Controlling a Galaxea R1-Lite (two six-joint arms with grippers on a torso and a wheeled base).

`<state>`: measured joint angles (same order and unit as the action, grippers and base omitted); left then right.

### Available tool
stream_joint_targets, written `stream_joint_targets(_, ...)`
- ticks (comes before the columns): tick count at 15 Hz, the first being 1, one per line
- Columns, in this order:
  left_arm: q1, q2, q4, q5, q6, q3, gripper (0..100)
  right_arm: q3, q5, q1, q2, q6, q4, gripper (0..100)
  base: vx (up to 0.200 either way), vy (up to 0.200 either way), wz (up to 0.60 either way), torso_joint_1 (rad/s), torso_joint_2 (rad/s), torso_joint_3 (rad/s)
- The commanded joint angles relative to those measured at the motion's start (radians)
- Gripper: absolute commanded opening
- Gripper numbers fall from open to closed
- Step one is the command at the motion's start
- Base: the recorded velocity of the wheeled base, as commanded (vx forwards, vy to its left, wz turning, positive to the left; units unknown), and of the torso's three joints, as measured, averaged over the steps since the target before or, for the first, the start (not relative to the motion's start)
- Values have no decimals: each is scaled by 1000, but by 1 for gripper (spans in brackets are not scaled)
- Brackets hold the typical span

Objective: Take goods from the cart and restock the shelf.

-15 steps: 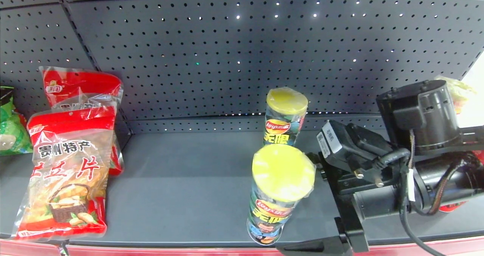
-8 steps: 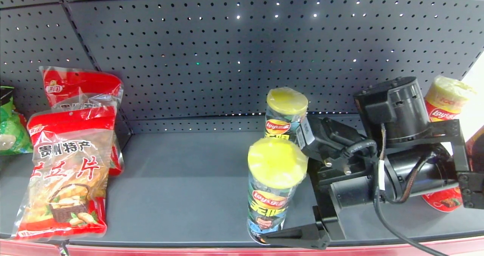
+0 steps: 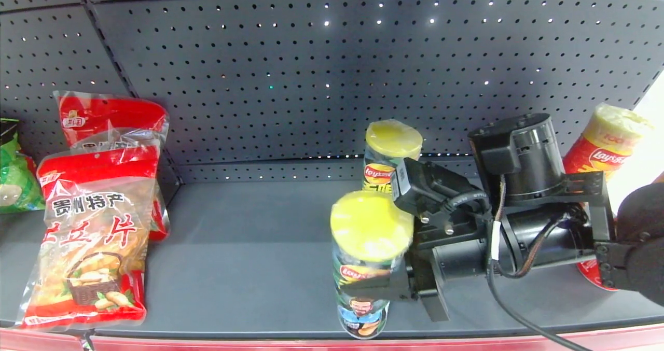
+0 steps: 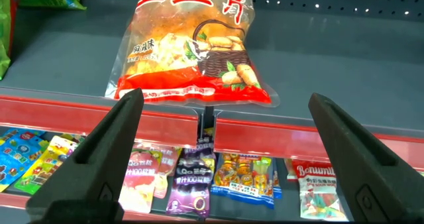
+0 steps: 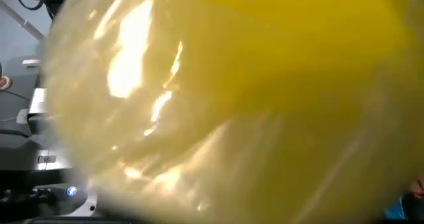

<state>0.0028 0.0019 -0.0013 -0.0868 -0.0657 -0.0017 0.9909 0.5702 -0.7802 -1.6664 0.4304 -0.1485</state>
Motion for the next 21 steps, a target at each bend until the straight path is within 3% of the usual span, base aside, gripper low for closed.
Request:
stream_joint_targets(1,0,0,0,-1,0,0,100,-3,0,-7,-10,-4,-2,0,0,0,0,0,0,0)
stream_joint_targets(7,0,0,0,-1,0,0,100,-28,2,6,25,-6,-2,0,0,0,0,0,0,0)
stream_joint_targets(11,0,0,0,-1,0,0,100,-98,13,76,85,5,-2,0,0,0,0,0,0,0)
stream_joint_targets(21,0,0,0,-1,0,0,100,-129,13,76,109,2,-2,0,0,0,0,0,0,0)
